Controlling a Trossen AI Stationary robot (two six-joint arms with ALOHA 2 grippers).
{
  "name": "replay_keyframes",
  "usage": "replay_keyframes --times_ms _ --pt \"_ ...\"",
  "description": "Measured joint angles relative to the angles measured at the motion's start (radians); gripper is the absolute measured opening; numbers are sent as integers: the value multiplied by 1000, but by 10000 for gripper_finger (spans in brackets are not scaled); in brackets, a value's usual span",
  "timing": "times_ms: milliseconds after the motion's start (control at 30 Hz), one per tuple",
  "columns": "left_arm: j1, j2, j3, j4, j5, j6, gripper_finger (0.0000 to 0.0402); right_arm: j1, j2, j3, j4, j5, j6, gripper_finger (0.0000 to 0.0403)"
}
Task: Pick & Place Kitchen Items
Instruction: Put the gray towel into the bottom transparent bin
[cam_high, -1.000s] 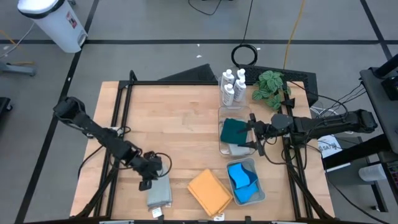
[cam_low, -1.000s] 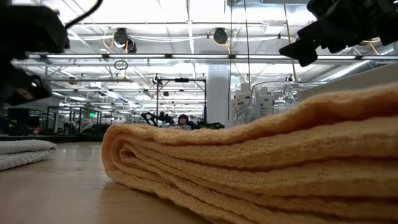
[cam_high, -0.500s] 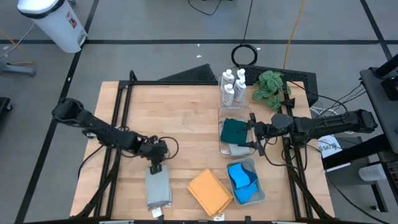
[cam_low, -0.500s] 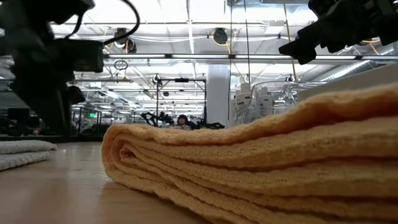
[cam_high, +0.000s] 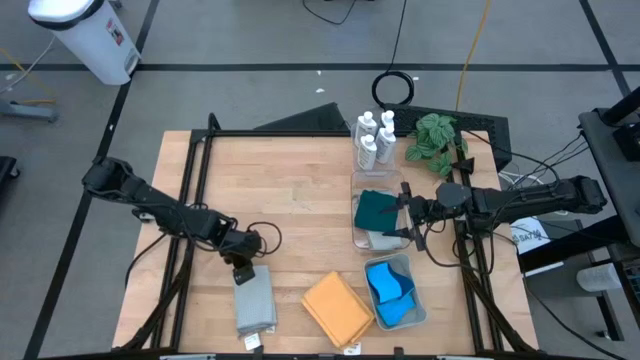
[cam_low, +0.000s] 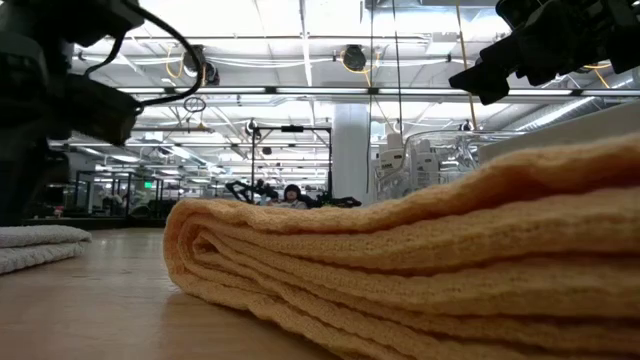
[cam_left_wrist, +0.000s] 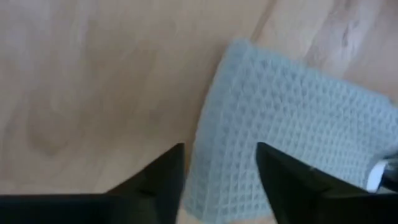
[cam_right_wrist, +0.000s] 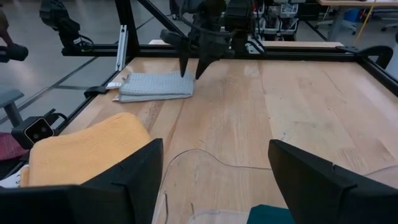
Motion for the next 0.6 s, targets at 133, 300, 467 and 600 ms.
replay_keyframes --times_ms 133,300,467,600 --pt "-28 12 -14 -6 54 15 265 0 0 0 0 0 1 263" --pt "-63 12 -14 -5 50 24 316 0 0 0 1 0 -1 263" --pt "-95 49 -14 27 75 40 319 0 0 0 2 0 1 263" --pt "-116 94 -11 51 67 75 287 0 0 0 2 0 1 263"
